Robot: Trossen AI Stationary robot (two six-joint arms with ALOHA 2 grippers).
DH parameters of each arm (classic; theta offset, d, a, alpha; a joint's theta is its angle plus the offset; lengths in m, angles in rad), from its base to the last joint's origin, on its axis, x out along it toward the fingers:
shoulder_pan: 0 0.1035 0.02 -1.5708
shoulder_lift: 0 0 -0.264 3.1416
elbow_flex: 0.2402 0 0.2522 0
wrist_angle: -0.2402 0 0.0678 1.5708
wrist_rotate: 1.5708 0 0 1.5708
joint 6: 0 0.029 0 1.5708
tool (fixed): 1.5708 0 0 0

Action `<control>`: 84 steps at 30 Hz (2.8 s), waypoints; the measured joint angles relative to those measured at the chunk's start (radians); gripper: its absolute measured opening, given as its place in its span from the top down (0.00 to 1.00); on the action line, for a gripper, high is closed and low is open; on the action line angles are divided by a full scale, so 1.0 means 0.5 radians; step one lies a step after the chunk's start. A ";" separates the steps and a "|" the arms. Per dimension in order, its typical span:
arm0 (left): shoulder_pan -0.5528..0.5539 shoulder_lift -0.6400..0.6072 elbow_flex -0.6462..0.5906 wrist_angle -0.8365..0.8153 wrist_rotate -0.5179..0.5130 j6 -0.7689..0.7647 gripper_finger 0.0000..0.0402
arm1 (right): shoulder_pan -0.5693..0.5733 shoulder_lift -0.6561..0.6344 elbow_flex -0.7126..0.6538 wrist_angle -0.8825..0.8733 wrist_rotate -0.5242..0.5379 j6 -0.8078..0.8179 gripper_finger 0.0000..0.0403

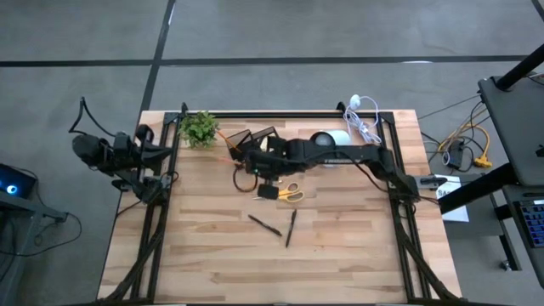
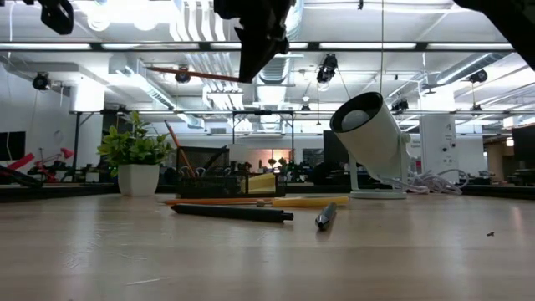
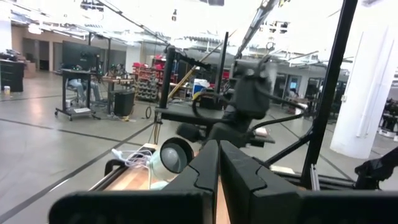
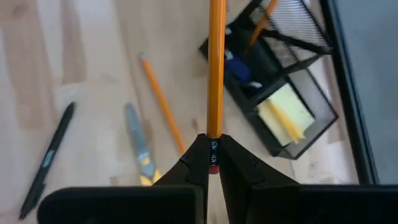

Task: Pick and place office supplies into organizer
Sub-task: Put the bottom yellow pencil into the black desk organizer

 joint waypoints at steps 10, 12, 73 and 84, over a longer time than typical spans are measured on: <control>0.000 0.000 0.071 -0.001 0.001 0.001 1.00 | -0.124 0.000 0.000 0.084 0.009 -0.024 0.97; 0.000 0.000 0.072 -0.005 0.001 0.002 1.00 | -0.145 0.000 0.000 0.043 0.055 -0.037 0.97; -0.001 0.024 0.078 -0.504 0.419 -1.598 0.57 | 0.059 0.001 0.001 0.914 0.596 -2.479 0.97; -0.001 0.162 0.045 -0.412 0.649 -1.775 0.56 | 0.105 0.001 0.001 1.039 0.565 -2.554 0.97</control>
